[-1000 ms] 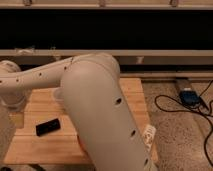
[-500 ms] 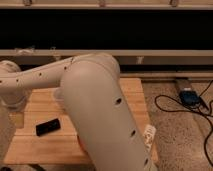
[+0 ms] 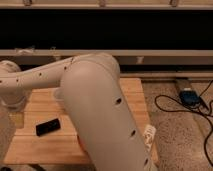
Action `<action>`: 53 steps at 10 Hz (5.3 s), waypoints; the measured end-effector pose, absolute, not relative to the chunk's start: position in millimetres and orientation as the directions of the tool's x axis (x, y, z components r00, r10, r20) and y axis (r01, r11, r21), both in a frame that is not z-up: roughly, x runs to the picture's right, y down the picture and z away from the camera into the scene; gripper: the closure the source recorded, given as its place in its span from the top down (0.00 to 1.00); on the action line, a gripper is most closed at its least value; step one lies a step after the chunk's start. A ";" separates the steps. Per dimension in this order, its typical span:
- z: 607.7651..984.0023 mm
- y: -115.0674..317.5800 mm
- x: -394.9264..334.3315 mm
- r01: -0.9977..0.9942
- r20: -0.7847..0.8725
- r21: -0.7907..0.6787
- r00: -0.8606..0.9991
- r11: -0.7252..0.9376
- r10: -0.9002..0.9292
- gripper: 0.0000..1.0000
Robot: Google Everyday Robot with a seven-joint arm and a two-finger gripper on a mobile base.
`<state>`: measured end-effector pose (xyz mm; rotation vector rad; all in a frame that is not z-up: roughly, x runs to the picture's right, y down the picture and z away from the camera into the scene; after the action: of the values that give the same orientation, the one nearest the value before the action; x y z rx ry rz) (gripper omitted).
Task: Place the eraser in the ceramic cup
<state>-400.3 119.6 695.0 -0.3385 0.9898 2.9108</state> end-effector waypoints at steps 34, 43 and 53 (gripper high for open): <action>829.6 207.9 -333.7 -0.212 -0.274 0.630 -0.961 -0.747 0.041 0.80; 825.0 212.4 -350.8 -0.240 -0.276 0.628 -0.958 -0.740 0.076 0.02; 757.3 88.7 -349.2 -0.196 -0.341 0.584 -0.940 -0.788 -0.019 0.00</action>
<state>-349.2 88.7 757.3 -0.5086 0.9822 2.8390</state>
